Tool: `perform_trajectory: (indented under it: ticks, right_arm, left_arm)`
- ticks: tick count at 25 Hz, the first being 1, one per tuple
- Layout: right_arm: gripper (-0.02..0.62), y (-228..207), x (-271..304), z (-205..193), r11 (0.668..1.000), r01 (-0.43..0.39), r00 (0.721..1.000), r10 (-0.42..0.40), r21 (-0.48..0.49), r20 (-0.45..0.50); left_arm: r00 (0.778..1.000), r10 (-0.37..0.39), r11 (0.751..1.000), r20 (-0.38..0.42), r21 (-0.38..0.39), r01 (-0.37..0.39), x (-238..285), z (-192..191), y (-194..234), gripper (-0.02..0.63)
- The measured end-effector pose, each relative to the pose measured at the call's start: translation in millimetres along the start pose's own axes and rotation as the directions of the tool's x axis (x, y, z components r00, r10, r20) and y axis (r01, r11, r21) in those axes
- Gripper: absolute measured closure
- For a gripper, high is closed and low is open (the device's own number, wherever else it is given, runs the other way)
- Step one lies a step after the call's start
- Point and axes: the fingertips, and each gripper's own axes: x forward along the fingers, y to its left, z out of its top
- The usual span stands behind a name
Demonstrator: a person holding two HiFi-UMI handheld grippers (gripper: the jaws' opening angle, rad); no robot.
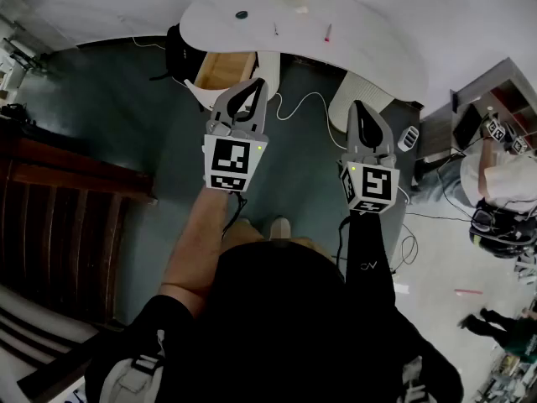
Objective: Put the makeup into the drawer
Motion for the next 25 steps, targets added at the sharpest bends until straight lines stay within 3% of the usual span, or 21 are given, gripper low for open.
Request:
perform_trajectory:
  ticks: [16, 25]
  right_arm:
    - [0.591, -12, -6, -6, 0.998, -0.031, 0.999, 0.030, 0.061, 0.011]
    - [0.591, -19, 42, -17, 0.997, -0.040, 0.999, 0.039, 0.071, 0.008]
  left_arm:
    - [0.999, -0.016, 0.999, -0.047, 0.042, 0.018, 16, -1, -16, 0.595]
    - [0.998, -0.049, 0.997, -0.024, 0.050, 0.050, 62, -5, 3, 0.595]
